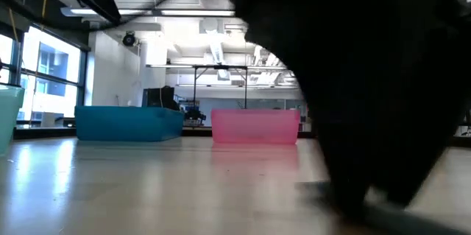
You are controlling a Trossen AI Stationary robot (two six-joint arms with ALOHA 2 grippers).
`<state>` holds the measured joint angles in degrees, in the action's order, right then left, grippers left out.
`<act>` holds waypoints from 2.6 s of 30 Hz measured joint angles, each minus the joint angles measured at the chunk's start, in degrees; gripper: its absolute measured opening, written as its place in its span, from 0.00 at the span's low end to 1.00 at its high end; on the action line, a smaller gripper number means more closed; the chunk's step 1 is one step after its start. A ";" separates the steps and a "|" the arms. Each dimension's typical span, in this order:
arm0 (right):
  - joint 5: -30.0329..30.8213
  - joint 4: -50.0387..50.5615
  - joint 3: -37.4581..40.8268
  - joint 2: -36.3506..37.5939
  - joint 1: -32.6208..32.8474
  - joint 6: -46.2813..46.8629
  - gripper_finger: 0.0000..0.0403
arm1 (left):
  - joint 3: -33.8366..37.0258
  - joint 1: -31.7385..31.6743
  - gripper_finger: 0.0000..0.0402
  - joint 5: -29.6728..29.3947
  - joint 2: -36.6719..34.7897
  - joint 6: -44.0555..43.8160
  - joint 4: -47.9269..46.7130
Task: Sort crayons/erasers/pens/pencils in bins
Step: Put the gray crayon into the green bin
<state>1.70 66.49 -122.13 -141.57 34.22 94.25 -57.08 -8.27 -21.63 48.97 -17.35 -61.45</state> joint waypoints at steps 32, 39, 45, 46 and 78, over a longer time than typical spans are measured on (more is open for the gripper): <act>-6.54 3.79 2.89 0.13 -0.85 5.99 0.02 | 0.00 0.00 0.42 9.03 -0.17 4.47 -0.04; -3.97 3.37 3.22 2.25 -0.68 7.36 0.01 | 0.00 -0.02 0.42 11.74 -0.17 4.53 -0.61; -0.21 3.36 3.05 5.19 -1.42 7.53 0.01 | 0.00 0.00 0.42 14.56 -0.17 6.69 -1.36; 0.90 3.64 3.09 5.41 -1.58 7.55 0.01 | 0.00 0.00 0.42 14.38 -0.17 7.22 -1.54; 17.68 -7.02 2.96 13.00 -9.84 -4.65 0.01 | 0.02 -6.71 0.42 34.63 -5.48 9.54 -13.67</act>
<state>19.38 59.47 -119.17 -128.57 24.38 89.59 -57.06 -14.98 13.00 43.49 -7.80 -75.12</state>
